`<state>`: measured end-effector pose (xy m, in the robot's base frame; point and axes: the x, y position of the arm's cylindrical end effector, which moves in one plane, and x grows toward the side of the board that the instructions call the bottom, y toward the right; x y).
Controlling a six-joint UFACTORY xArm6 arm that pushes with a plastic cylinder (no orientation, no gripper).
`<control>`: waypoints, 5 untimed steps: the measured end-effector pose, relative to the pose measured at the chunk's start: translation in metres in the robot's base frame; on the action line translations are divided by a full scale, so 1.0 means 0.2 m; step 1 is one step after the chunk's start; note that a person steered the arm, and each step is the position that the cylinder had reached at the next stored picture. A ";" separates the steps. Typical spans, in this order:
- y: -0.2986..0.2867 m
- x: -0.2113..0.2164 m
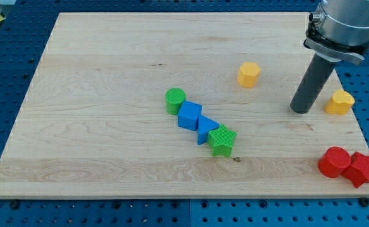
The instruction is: Move the arm below the yellow hexagon
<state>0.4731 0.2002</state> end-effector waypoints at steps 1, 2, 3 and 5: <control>-0.05 0.00; -0.07 0.00; -0.07 0.00; -0.15 0.00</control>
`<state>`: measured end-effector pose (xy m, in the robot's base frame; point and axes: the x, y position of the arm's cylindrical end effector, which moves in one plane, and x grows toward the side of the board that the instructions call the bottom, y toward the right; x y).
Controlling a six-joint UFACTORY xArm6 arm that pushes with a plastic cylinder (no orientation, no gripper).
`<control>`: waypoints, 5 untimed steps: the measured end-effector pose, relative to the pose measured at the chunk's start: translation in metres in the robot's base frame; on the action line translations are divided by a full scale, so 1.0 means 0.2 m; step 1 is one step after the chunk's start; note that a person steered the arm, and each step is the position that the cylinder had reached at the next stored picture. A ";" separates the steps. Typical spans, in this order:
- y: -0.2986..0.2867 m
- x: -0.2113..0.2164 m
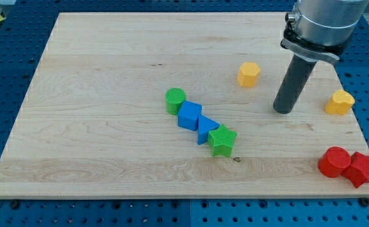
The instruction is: Move the arm below the yellow hexagon
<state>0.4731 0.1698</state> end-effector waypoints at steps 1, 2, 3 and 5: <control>-0.05 0.00; -0.14 0.00; -0.23 -0.02; -0.29 -0.07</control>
<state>0.4597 0.1117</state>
